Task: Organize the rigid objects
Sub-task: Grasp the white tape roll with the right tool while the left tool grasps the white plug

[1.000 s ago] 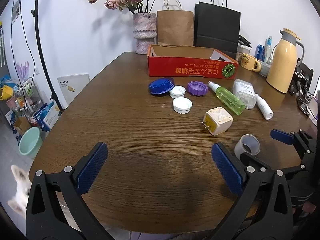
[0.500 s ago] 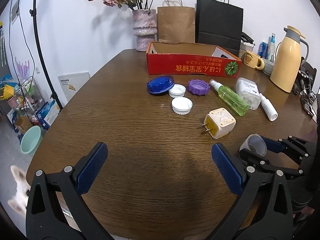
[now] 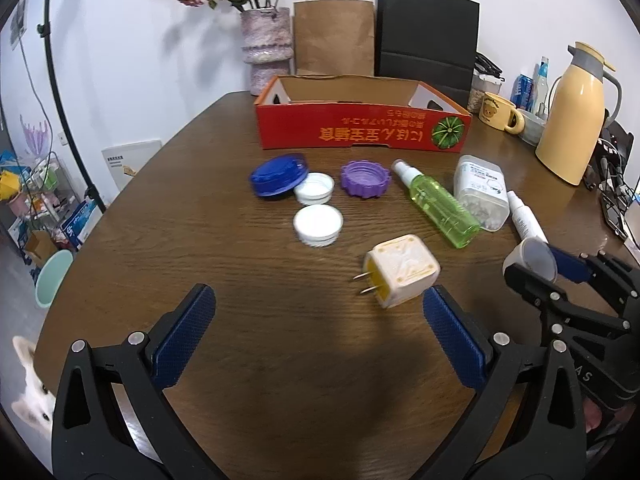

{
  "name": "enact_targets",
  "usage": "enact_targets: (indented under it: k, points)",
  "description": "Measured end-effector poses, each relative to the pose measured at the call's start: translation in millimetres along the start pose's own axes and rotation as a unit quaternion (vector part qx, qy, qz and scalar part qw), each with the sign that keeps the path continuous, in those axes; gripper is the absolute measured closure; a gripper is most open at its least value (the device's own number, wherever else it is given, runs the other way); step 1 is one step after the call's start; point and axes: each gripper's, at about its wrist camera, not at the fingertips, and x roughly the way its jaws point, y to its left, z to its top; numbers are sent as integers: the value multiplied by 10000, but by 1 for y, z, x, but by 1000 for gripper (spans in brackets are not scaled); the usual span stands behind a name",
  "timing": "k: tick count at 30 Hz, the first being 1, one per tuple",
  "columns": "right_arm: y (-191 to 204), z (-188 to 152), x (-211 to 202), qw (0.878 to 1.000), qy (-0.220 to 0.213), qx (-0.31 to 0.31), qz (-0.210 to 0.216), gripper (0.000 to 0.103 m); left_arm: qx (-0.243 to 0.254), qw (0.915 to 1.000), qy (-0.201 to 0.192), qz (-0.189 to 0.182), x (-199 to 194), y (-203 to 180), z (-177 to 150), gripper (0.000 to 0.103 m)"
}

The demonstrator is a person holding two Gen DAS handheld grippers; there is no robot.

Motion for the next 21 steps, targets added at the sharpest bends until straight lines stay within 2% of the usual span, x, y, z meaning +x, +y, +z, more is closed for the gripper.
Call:
enact_targets:
  k: [10,21]
  points:
    - [-34,14,5,9998,-128,-10,-152,56,-145,9992,360,41,35,-34,15,0]
    - [-45,17,18,9999,-125,-2,5,56,-388,9967,571,432,62,-48,16,0]
